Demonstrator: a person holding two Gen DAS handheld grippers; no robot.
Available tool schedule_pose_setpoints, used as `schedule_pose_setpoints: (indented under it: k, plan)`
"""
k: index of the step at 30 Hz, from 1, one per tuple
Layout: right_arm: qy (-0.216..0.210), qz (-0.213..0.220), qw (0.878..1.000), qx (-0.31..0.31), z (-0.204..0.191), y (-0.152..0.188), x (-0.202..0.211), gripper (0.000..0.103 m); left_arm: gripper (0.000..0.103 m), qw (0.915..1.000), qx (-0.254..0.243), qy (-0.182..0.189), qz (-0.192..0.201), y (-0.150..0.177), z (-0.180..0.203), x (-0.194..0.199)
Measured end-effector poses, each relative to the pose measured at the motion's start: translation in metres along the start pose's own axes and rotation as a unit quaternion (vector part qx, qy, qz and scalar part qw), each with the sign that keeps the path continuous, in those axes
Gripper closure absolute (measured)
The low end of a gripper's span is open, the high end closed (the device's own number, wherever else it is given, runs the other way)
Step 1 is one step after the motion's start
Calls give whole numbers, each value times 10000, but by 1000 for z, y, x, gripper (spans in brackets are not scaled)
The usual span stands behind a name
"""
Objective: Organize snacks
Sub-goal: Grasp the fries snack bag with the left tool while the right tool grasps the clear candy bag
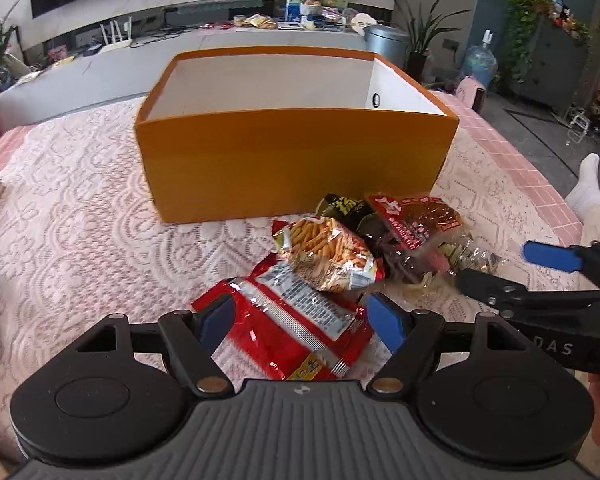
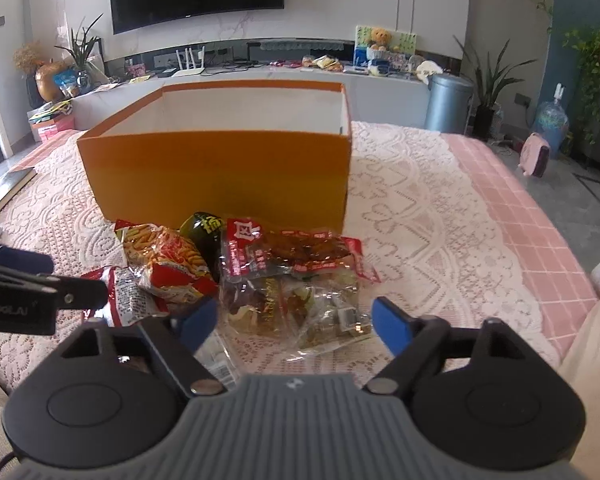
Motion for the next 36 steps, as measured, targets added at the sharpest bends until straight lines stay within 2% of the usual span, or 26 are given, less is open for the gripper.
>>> schedule_pose_setpoints:
  k: [2,5,10,13,15,16,20,23,29,32,34,36]
  plan:
    - [-64,-21,10000,30,-2,0,-5,29,17,9997,155,183,-36,-1,-1,-6]
    - [-70,30,9998,166,-5,-4,-12,33,19,9993,274,253,11,-7,1,-12]
    - [-59,46,9995,291,-8,-12,-27,33,22,9983,439,381,-13,-18,6,-25]
    - [-120,-28,9992,379,-11,-12,-38,30,21,9977,573,331,-120,-22,6,-36]
    - [-106,-38,9988,474,-12,-13,-44,18,19,9975,608,324,-130,-25,6,-42]
    - [-84,-17,9987,511,-13,-13,-47,17,17,9976,603,308,-129,-26,7,-44]
    - [-41,-29,9977,669,-14,-12,-60,15,17,9975,646,186,-203,-28,6,-56]
    - [-86,-31,9976,679,-13,-13,-69,10,17,9973,651,181,-288,-27,4,-64]
    - [-240,-79,9984,507,-9,-16,-89,9,16,9968,669,320,-290,-28,1,-71]
    - [-247,-101,9982,533,-11,-15,-98,11,24,9959,739,423,-301,-29,-1,-73]
    - [-271,-17,9979,582,-13,-15,-96,17,33,9954,770,482,-308,-29,-3,-71]
    - [-264,10,9977,621,-14,-15,-94,24,36,9954,755,502,-300,-29,-3,-68]
Point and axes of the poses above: each gripper's, at about its wrist camera, not at the fingertips, and x roughly against the way its jaws point, z to its right, y to its underside, the point moved 5 cm from there along -x, roughly the way its jaws point, and after that the axes turned 3 degrees about z, right-handed, at the moved point
